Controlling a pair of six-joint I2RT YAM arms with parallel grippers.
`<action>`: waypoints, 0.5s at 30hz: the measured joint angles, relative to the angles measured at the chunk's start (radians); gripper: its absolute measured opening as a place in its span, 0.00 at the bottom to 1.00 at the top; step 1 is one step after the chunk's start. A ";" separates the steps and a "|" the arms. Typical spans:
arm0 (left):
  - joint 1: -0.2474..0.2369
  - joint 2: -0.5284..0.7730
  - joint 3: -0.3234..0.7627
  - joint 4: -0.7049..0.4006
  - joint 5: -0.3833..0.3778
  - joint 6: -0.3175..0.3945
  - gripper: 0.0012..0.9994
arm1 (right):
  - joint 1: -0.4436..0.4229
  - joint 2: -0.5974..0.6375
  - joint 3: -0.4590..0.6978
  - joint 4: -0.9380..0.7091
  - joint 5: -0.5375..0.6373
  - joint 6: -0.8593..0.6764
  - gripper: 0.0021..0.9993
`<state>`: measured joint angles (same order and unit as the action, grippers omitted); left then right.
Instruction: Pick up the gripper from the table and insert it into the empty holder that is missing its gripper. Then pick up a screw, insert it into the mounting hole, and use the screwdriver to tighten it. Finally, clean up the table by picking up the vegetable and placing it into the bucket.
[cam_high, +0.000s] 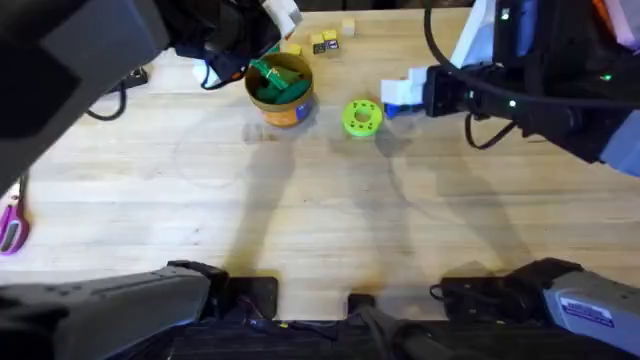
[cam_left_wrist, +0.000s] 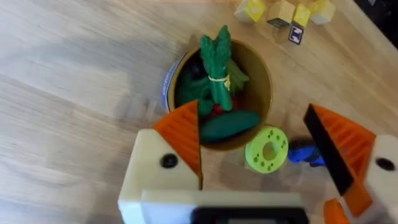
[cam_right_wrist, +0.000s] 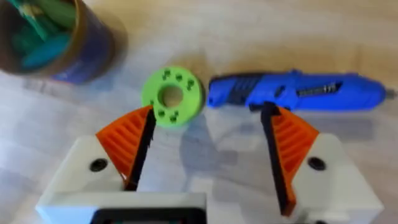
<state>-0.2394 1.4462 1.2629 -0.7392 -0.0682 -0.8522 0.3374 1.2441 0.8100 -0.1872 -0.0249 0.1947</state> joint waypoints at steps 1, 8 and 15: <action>0.000 -0.019 0.000 -0.006 0.000 0.030 0.99 | 0.000 -0.005 0.003 -0.034 0.000 0.000 0.99; 0.000 -0.193 0.000 -0.153 0.005 0.315 0.99 | 0.000 -0.056 0.181 -0.421 -0.003 -0.034 0.99; 0.000 -0.331 0.000 -0.341 0.064 0.626 0.99 | 0.000 -0.131 0.399 -0.774 -0.007 -0.057 0.99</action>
<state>-0.2394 1.1151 1.2631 -1.0807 -0.0044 -0.2266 0.3374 1.1132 1.2094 -0.9608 -0.0315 0.1373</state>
